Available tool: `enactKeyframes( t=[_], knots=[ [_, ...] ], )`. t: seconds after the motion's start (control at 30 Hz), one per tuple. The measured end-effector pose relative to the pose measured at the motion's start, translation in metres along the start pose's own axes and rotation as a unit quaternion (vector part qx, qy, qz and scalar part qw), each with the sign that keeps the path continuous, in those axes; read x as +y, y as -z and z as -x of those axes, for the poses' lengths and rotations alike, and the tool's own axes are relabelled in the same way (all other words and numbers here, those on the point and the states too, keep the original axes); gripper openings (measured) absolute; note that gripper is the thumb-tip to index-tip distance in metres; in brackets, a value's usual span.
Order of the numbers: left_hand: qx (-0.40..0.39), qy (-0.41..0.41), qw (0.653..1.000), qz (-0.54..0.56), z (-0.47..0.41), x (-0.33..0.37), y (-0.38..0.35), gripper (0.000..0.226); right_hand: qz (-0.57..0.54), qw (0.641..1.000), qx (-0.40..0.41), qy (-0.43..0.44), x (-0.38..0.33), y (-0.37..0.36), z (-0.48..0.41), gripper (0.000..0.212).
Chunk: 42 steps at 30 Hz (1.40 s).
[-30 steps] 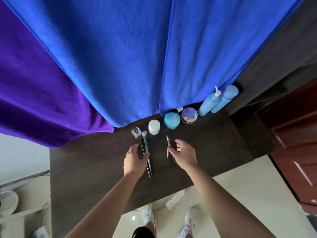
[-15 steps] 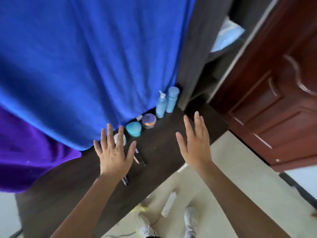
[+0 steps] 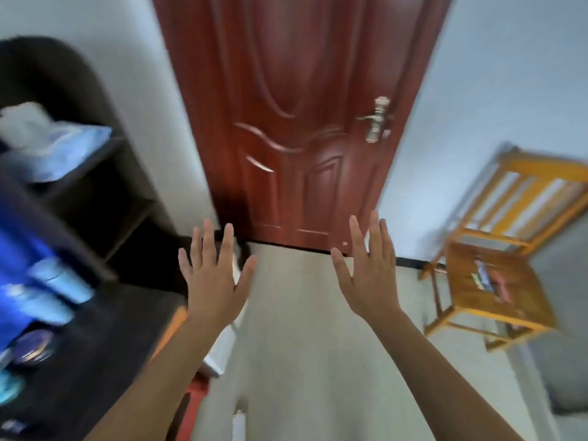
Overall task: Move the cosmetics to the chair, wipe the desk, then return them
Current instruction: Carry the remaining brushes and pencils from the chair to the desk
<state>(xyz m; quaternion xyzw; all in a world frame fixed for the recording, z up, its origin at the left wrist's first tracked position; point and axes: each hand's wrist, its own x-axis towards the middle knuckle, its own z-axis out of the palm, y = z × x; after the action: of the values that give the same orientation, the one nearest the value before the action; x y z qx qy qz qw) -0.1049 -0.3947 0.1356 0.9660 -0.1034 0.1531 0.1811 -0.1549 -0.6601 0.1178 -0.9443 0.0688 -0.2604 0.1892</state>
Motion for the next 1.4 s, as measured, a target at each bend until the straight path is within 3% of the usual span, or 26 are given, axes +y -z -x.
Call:
enactKeyframes(
  t=[0.2,0.43,0.57,0.77,1.1,1.27,1.4],
  knots=[
    [-0.066,-0.17,0.983,0.016,-0.019,0.232,-0.099,0.072,0.041,0.99,0.034,-0.129,0.197,0.102,0.02,0.068],
    [-0.122,-0.249,0.957,0.084,-0.037,0.413,-0.17,0.071,0.076,0.966,0.063,-0.239,0.357,0.18,0.021,0.07],
    [-0.165,-0.285,0.942,0.071,-0.056,0.466,-0.219,0.072,0.077,0.941,0.034,-0.328,0.423,0.182,0.017,0.071],
    [-0.222,-0.323,0.916,0.083,-0.114,0.543,-0.328,0.078,0.097,0.917,-0.008,-0.386,0.522,0.163,-0.014,0.073],
    [-0.389,-0.281,0.877,0.035,-0.206,0.668,-0.492,0.074,0.114,0.852,-0.117,-0.497,0.703,0.137,-0.098,0.069],
    [-0.405,-0.284,0.869,0.004,-0.215,0.703,-0.559,0.068,0.08,0.826,-0.152,-0.536,0.76,0.109,-0.105,0.068],
    [-0.441,-0.237,0.865,-0.03,-0.198,0.713,-0.616,0.066,0.039,0.802,-0.218,-0.554,0.804,0.067,-0.088,0.068]
  ],
)
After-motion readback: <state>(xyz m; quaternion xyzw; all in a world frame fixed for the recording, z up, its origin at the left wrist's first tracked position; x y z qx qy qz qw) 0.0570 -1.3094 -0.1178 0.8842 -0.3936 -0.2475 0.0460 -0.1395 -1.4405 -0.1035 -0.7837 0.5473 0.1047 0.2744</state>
